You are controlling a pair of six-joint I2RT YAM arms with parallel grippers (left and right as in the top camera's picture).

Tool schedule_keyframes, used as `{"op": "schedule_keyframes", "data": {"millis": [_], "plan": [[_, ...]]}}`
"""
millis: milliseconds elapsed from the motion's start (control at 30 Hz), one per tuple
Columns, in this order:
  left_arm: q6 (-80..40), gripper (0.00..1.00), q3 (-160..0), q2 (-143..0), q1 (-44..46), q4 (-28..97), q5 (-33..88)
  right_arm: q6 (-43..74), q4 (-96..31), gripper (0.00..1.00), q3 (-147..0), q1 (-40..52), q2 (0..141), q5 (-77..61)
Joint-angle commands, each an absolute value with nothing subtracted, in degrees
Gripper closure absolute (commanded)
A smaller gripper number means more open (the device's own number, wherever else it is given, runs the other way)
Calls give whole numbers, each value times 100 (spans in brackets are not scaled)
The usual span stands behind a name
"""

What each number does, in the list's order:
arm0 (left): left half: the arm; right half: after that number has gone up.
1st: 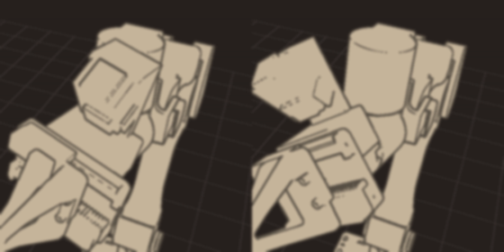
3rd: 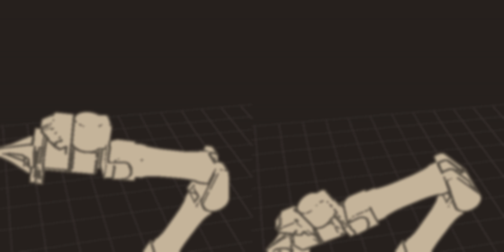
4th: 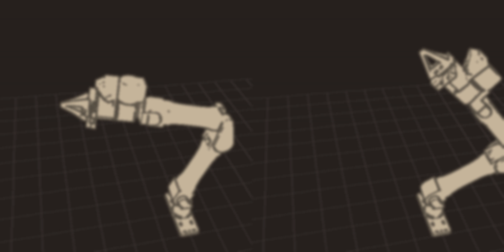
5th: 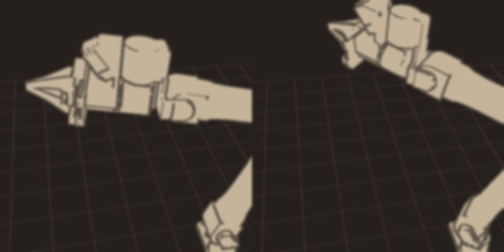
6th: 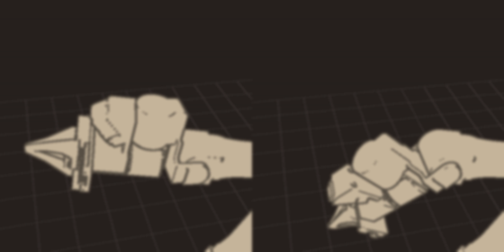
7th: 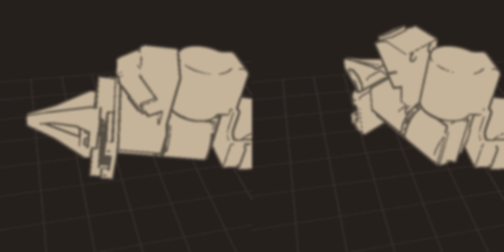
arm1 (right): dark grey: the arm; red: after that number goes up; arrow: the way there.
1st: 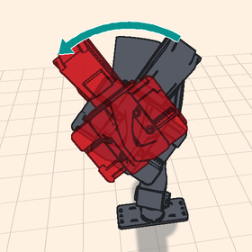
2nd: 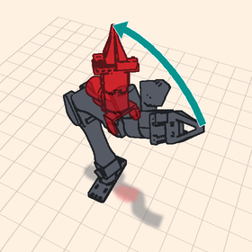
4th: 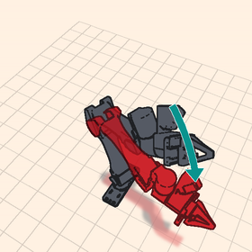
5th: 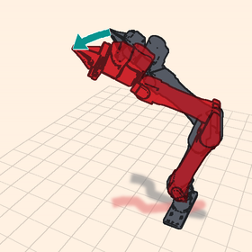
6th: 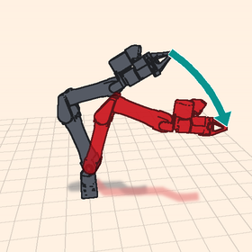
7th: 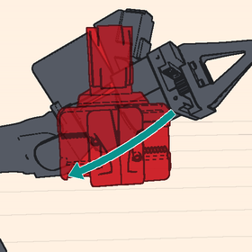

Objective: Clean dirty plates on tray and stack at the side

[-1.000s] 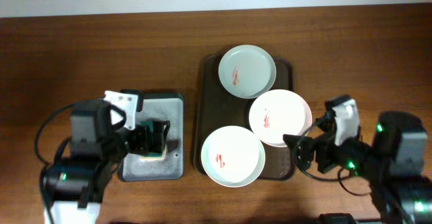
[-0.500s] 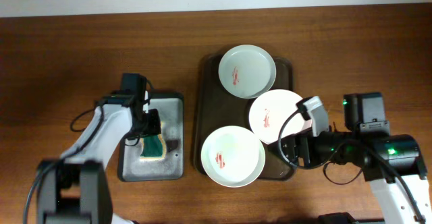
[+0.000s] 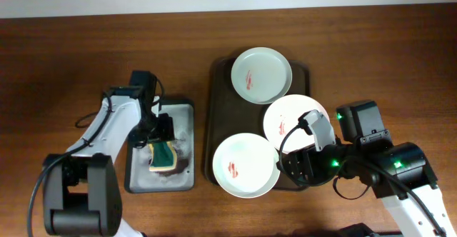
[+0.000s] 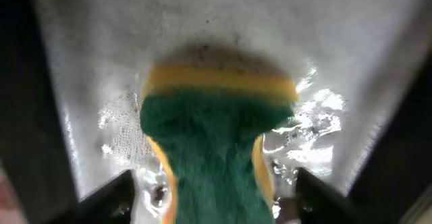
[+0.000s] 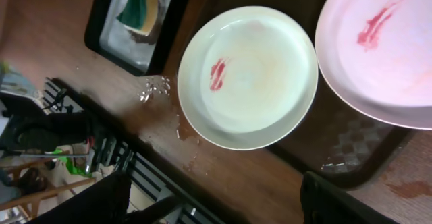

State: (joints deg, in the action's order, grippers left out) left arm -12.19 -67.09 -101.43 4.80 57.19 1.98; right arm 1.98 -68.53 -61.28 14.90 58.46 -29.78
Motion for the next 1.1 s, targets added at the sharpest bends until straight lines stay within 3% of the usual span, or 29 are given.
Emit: {"op": "schedule_keyframes", "data": {"millis": [0, 167, 300, 367, 433, 633, 867, 1067], "plan": [[-1188, 22, -6910, -9754, 471, 6187, 600, 276, -6836, 18, -6090, 1546, 5828, -2897], [-1240, 27, -6368, -9747, 513, 6243, 799, 786, -6906, 18, -6090, 1546, 5828, -2510], [-1391, 44, -5387, -9747, 523, 5310, 834, 1015, -6921, 18, -5955, 1546, 5830, -2475], [-1391, 56, -5028, -9747, 523, 4753, 819, 1022, -6923, 18, -5806, 1546, 5865, -2473], [-1387, 100, -4886, -9747, 523, 4491, 812, 1081, -6877, 19, -5645, 1546, 5935, -2462], [-1315, 100, -5365, -9712, 523, 4735, 749, 1284, -6285, 27, -5408, 1546, 6434, -1614], [-1039, 100, -6445, -9087, 523, 5835, 757, 1297, -5865, 38, -5378, 1597, 7913, -1632], [-1039, 100, -6420, -8720, 523, 5924, 659, 1817, -5559, 38, -5378, 2283, 8737, -1310]]}}
